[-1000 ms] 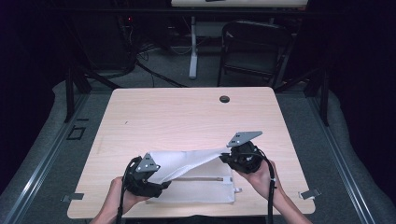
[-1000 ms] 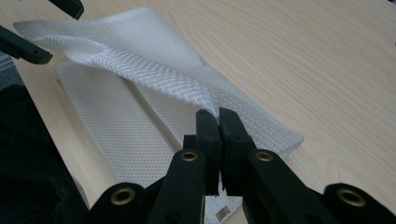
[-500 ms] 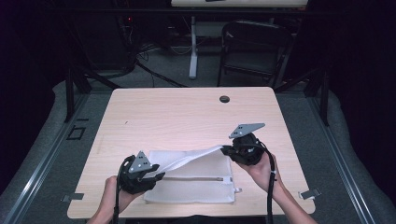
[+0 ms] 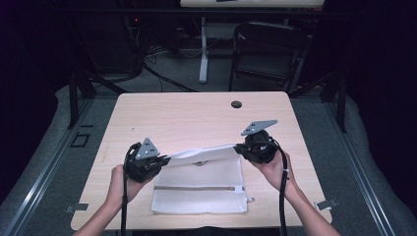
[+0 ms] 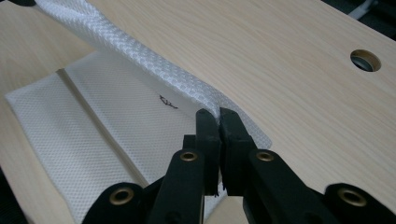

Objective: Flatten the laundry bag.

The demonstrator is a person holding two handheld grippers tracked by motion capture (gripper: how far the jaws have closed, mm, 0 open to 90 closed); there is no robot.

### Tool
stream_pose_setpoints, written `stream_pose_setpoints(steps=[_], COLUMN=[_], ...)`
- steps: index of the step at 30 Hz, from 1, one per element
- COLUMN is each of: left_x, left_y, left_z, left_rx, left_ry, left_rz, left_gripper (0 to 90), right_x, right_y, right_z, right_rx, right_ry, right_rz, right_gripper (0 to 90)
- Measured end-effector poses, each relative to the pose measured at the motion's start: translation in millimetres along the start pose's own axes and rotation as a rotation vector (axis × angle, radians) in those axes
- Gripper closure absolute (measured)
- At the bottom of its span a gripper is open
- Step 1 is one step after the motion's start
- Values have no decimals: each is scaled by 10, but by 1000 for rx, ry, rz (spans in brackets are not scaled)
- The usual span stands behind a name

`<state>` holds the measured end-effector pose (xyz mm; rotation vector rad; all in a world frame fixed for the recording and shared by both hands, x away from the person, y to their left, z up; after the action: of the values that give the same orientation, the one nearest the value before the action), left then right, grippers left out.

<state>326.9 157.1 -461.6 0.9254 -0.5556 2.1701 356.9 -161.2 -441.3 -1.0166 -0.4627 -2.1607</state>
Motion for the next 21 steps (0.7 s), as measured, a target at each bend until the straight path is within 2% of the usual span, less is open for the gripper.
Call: stream_pose_setpoints(steps=[10, 21], left_x=[-128, -397], left_y=[-178, -367], left_z=[246, 350], left_rx=[-16, -18], left_ry=[-14, -50], left_rz=[59, 99], left_gripper=[879, 879], right_x=[-178, -462], right_y=[200, 381], right_z=[84, 150], right_rx=[-33, -95], right_ry=[-9, -33], right_rz=[-25, -27], right_gripper=[876, 855])
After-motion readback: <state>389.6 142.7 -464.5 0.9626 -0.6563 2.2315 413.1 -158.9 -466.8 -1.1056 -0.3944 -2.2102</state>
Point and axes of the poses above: each handheld gripper's, and its own axes: x roughly backward along the jaws, z roughly out of its top, y roughly to its right, the point moved 2 cm from there along -x, roughly forward along the jaws, and after that the axes turned 6 degrees about -y, right-handed, at the moved point
